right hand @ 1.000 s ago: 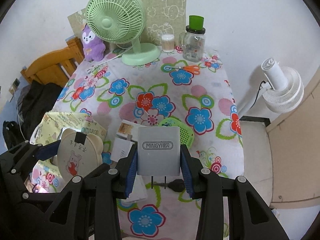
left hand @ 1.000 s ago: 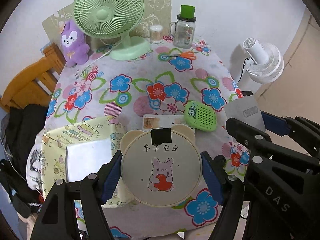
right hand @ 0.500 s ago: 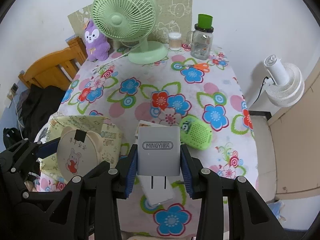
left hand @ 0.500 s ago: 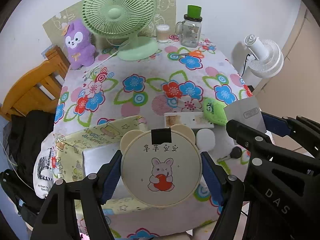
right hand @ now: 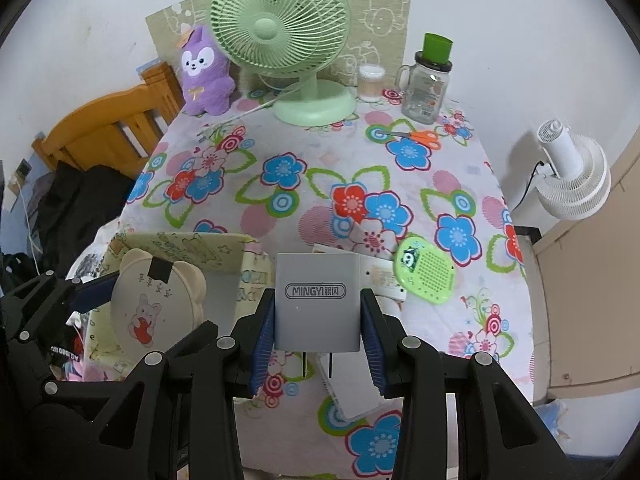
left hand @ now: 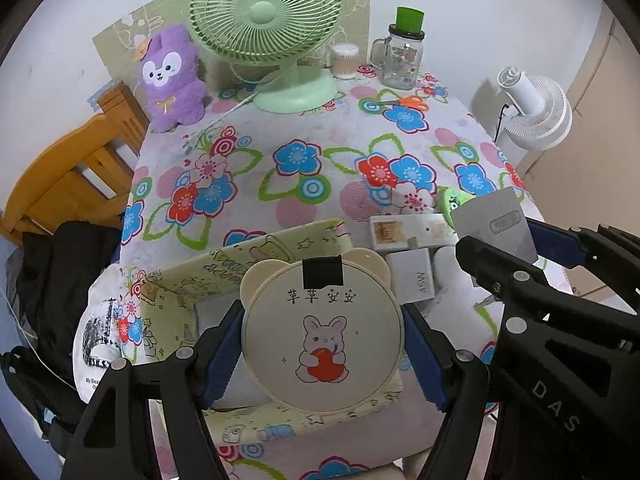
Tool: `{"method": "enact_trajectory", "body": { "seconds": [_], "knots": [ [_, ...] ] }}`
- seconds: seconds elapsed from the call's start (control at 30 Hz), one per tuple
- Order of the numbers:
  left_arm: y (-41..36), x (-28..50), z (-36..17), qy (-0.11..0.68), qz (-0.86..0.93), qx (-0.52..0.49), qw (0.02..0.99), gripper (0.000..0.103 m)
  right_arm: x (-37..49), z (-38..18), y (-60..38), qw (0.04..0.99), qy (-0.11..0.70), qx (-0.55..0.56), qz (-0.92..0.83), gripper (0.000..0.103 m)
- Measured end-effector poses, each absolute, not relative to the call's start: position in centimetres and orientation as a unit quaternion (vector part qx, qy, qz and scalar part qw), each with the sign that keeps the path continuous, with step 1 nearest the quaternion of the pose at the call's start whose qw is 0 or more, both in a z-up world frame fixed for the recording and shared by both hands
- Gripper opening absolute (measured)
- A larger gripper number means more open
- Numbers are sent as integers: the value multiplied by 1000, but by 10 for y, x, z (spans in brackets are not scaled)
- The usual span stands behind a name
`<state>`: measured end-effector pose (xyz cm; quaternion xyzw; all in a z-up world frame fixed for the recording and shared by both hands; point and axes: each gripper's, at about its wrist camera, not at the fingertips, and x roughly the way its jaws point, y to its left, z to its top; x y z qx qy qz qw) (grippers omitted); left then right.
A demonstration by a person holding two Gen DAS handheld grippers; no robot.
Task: Organize rigid objects
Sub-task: 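Carry the coaster with the left gripper while the right gripper carries the charger toward the yellow box, then open the left gripper over the yellow box while the right gripper releases the charger inside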
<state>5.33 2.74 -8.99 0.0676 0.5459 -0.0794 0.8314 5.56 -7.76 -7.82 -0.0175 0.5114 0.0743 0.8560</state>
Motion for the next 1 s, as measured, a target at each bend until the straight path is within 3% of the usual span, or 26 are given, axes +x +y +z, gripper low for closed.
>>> {"method": "enact_trajectory", "body": {
  "seconds": [1.0],
  "knots": [
    [93,71,-143,597,-52,72,797,77,88,-123,10,828,545,-64,116,43]
  ]
}}
